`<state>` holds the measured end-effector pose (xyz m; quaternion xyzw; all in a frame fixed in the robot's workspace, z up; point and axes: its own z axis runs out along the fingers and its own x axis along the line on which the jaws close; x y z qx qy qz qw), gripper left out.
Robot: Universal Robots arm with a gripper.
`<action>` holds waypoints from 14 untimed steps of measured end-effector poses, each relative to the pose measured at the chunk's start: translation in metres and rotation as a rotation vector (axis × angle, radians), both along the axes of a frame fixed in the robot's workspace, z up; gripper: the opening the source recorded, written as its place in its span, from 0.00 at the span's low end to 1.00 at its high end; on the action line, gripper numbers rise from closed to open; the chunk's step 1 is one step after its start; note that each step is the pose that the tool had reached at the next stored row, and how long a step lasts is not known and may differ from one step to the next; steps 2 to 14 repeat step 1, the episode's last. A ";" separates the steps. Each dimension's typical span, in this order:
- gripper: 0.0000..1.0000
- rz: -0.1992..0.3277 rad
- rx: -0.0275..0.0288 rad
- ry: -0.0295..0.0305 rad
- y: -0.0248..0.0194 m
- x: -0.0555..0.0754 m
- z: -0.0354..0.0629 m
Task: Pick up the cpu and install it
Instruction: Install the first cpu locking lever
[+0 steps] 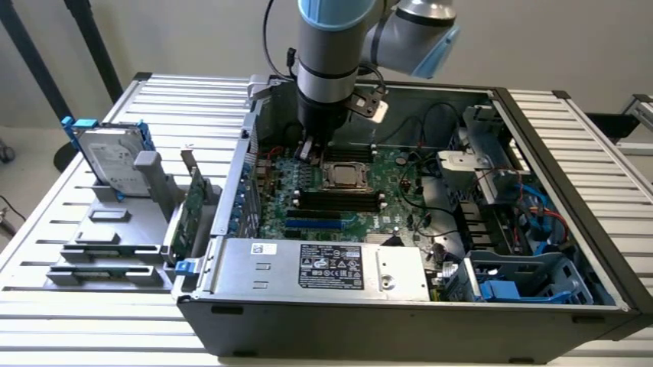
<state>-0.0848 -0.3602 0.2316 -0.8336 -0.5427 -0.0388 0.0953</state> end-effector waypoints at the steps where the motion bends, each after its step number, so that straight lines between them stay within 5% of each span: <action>1: 0.11 0.000 0.0000 0.0000 0.0000 0.000 0.0000; 14: 0.11 0.000 0.0000 0.0000 0.0000 0.000 0.0000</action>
